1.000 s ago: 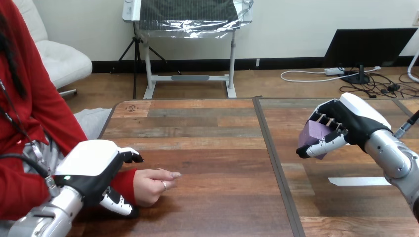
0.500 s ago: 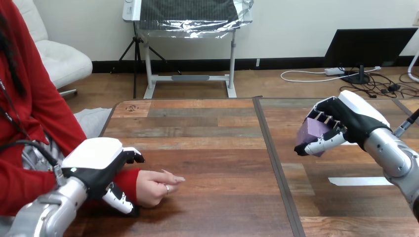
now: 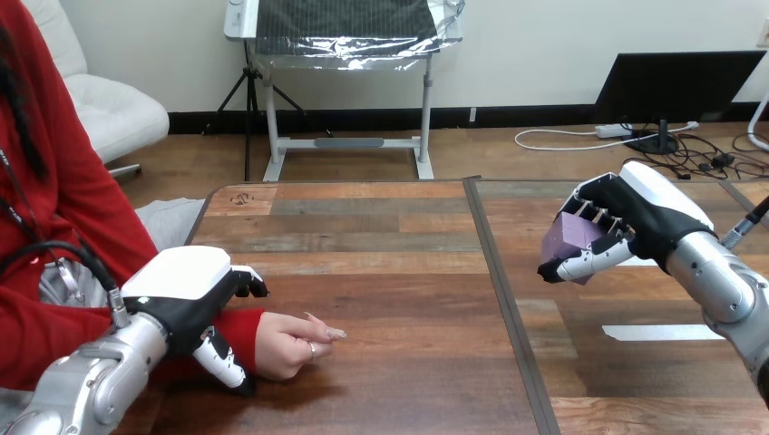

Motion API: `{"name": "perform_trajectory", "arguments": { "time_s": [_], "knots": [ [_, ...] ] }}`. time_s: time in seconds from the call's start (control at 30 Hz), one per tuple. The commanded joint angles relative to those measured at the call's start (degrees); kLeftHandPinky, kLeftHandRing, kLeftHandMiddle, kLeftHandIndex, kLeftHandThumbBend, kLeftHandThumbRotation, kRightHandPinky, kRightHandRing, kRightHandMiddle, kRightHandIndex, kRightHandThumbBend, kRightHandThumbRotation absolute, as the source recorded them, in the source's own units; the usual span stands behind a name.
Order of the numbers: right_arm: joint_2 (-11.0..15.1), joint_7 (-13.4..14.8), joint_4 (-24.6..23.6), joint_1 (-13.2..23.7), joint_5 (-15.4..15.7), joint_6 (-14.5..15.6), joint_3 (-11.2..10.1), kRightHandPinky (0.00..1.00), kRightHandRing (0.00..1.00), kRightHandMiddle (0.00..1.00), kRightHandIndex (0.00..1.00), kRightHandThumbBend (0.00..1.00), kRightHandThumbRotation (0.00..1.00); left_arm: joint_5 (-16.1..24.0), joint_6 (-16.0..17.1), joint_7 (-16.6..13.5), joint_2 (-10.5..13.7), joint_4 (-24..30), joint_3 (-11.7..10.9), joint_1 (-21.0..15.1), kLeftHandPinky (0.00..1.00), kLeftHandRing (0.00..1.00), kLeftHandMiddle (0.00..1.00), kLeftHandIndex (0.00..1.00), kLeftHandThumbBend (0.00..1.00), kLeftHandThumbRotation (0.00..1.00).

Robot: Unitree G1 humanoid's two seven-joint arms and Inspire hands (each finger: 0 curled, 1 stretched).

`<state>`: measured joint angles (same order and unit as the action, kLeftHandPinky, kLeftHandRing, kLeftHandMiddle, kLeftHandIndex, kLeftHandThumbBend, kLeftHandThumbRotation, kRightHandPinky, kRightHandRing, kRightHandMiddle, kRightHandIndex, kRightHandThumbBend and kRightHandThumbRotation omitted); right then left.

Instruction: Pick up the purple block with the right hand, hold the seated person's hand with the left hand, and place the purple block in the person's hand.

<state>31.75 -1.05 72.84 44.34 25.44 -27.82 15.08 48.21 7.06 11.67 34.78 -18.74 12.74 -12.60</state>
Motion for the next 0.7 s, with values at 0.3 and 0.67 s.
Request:
{"name": "perform_trajectory", "arguments": {
  "time_s": [0.3,0.67],
  "knots": [
    [1.0,0.2,-2.5,3.8,-1.0,-0.6,-1.4,0.39,0.41,0.46,0.49,0.78,0.0,-0.1,-1.6,-0.3,0.6,-2.6,2.2,-3.8,0.61,0.7,0.73,0.72,0.99,0.08],
    [1.1,0.4,-2.5,3.8,-0.8,-0.4,-1.3,0.39,0.41,0.46,0.49,0.78,0.0,-0.7,-3.4,2.3,0.5,-3.3,3.2,-4.9,0.51,0.62,0.66,0.66,0.94,0.03]
  ]
}}
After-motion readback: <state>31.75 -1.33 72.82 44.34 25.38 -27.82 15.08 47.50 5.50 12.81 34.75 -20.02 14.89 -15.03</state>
